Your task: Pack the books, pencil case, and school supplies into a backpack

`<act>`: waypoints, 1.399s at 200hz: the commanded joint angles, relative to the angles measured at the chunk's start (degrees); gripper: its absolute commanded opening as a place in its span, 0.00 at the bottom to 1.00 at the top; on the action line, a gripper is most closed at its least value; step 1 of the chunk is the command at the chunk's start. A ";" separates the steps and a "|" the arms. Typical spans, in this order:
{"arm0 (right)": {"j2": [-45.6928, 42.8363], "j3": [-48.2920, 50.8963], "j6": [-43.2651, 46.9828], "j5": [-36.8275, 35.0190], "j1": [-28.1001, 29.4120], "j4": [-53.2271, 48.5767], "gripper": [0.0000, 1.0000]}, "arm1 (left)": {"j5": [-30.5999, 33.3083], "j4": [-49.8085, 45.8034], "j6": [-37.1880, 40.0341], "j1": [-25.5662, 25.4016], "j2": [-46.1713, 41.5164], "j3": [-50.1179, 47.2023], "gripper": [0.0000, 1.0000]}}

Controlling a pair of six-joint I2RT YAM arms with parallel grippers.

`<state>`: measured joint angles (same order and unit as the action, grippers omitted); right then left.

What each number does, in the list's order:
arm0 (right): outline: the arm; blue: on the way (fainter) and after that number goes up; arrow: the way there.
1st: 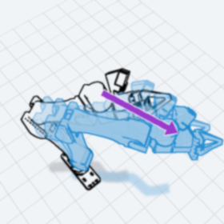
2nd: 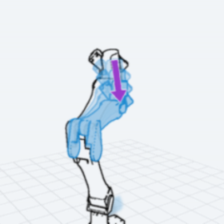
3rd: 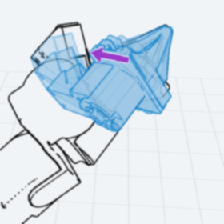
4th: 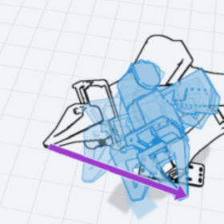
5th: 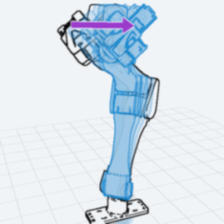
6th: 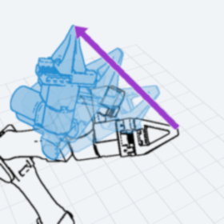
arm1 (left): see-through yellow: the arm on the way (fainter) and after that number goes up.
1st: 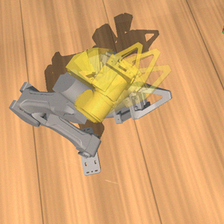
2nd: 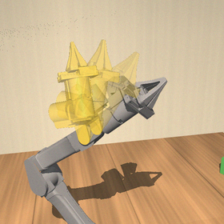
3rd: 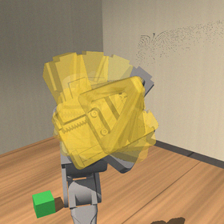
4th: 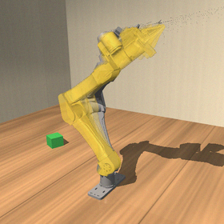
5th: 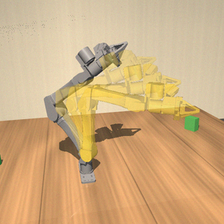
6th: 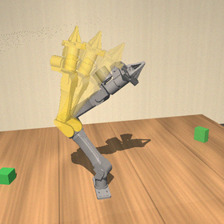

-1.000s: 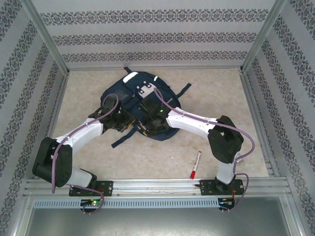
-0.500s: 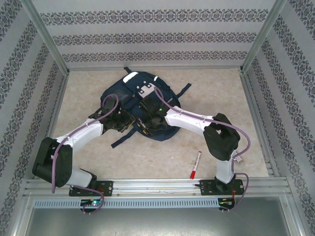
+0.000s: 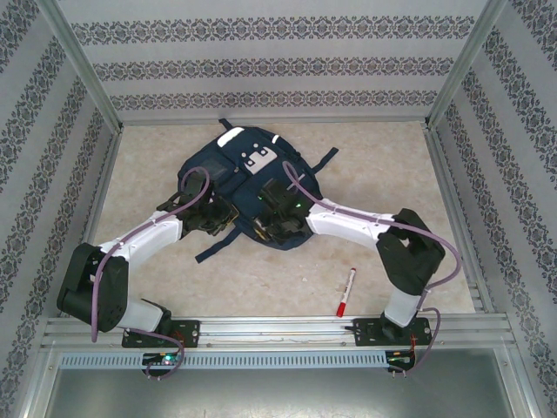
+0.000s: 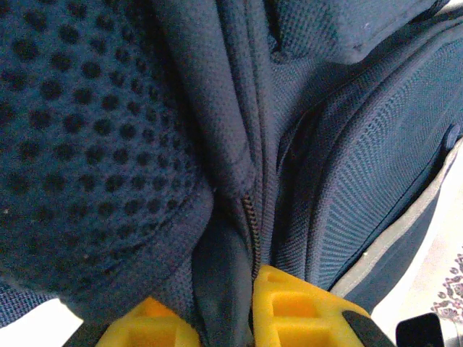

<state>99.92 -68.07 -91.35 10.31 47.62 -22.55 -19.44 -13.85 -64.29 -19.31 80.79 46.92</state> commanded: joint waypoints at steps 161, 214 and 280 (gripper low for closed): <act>-14.06 6.84 68.72 5.75 -6.09 -1.52 0.25 | -15.35 -2.30 14.23 12.90 2.42 3.07 0.53; -6.49 -4.54 67.60 -6.15 3.36 -9.71 0.37 | -11.14 -16.14 14.31 12.92 -6.94 2.97 0.58; 3.73 -12.25 65.44 -15.02 5.77 -17.94 0.45 | -10.41 -14.04 8.50 12.42 -10.96 -2.44 0.59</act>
<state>101.34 -77.30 -25.30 -0.58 52.66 -35.77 -31.22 -27.64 -52.38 -6.72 70.24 47.46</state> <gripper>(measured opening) 0.444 0.585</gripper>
